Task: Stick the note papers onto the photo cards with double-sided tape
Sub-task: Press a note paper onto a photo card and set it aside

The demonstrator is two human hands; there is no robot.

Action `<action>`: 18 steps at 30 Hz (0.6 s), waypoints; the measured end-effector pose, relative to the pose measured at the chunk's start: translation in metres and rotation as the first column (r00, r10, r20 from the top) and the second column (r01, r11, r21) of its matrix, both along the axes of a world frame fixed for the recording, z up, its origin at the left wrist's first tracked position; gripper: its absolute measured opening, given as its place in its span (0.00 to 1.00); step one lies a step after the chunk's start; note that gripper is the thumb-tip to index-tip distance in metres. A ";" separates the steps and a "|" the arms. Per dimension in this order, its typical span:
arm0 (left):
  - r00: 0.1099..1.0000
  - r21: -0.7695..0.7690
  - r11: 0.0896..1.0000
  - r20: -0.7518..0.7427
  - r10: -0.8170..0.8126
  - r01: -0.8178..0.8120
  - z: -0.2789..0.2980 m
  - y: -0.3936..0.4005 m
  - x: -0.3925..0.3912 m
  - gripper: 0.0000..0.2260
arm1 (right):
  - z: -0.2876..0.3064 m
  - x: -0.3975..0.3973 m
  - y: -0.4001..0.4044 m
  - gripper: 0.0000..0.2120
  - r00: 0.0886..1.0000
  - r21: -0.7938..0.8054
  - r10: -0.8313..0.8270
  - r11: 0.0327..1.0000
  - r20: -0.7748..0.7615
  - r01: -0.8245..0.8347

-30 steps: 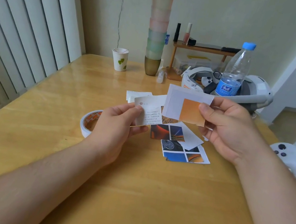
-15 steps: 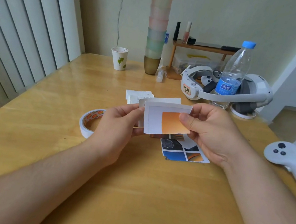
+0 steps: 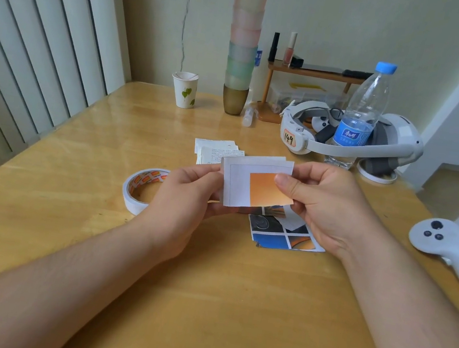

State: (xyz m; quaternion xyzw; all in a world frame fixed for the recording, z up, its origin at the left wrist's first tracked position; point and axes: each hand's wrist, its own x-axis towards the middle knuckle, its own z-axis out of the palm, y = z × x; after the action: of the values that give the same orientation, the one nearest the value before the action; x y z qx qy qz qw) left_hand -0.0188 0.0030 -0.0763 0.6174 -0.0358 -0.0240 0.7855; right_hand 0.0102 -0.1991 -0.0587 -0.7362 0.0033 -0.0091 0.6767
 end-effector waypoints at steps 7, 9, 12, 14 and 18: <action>1.000 0.028 0.999 -0.003 -0.029 0.029 -0.002 0.001 0.001 0.16 | -0.001 0.000 -0.001 0.06 1.000 -0.003 -0.009 1.000 0.003 0.009; 1.000 0.024 0.999 -0.006 -0.028 0.028 -0.002 0.001 0.001 0.16 | -0.001 0.001 -0.001 0.06 1.000 -0.006 -0.008 1.000 0.006 0.008; 1.000 0.018 1.000 -0.008 -0.023 0.023 -0.001 0.001 0.000 0.17 | -0.002 0.001 -0.001 0.06 1.000 -0.003 -0.006 1.000 0.008 0.006; 1.000 0.012 1.000 -0.011 -0.011 0.011 -0.001 0.000 0.000 0.18 | -0.002 0.001 -0.001 0.05 1.000 -0.007 -0.002 1.000 0.012 0.002; 1.000 0.001 1.000 -0.026 -0.004 0.004 -0.001 0.000 0.000 0.15 | -0.002 0.001 -0.001 0.06 1.000 -0.011 -0.011 1.000 0.020 0.011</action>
State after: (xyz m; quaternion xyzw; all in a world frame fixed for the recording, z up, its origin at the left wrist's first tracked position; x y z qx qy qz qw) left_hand -0.0186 0.0029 -0.0772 0.6174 -0.0266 -0.0337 0.7855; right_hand 0.0117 -0.2000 -0.0609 -0.7397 0.0006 -0.0201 0.6727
